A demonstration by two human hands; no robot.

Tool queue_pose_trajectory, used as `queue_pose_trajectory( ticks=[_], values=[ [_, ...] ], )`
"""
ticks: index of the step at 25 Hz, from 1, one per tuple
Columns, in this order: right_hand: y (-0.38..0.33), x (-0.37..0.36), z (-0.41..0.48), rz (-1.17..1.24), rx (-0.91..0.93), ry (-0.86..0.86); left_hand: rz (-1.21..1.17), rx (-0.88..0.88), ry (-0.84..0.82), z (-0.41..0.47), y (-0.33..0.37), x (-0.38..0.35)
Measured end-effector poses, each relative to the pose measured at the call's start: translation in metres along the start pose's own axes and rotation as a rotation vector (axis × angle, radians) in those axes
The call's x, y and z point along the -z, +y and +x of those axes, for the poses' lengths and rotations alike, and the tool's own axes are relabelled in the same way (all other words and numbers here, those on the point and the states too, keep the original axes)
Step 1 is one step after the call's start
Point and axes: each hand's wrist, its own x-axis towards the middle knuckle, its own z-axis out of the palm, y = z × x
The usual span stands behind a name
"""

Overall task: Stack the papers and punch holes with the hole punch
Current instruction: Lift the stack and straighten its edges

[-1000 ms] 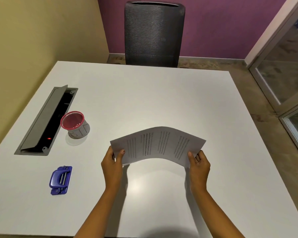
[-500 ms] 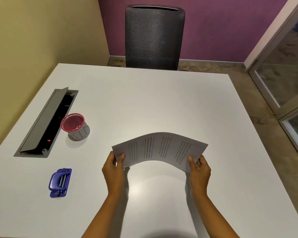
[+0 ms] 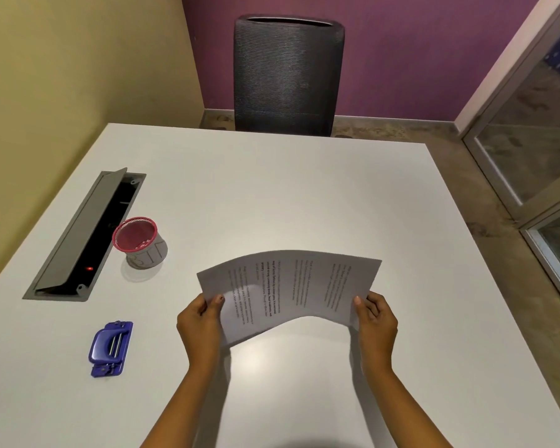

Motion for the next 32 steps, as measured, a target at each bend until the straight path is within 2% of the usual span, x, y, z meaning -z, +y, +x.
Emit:
queue_pose_trajectory(
  ticks=[2, 6, 11, 14, 19, 26, 32],
  values=[
    [-0.002, 0.000, 0.000, 0.044, -0.034, 0.020, -0.005, 0.043, 0.032, 0.004, 0.001, 0.004],
    [0.006, -0.003, -0.009, 0.137, -0.226, 0.001, -0.110, 0.197, 0.098, 0.005, -0.001, 0.007],
    [0.013, -0.026, -0.036, 0.245, -0.412, -0.173, -0.258, 0.395, 0.139, -0.010, -0.006, 0.000],
    [0.011, -0.043, -0.049, 0.228, -0.408, -0.244, -0.412, 0.520, 0.156, -0.023, -0.004, -0.009],
    [0.008, -0.056, -0.051, 0.022, -0.355, -0.201, -0.628, 0.739, 0.152, -0.037, -0.001, -0.018],
    [-0.001, -0.058, -0.039, -0.370, -0.216, -0.037, -0.470, 0.720, 0.066, -0.041, -0.020, -0.011],
    [0.008, -0.049, -0.025, -0.517, -0.241, -0.124, -0.271, 0.719, -0.029, -0.026, -0.045, 0.024]
  ],
)
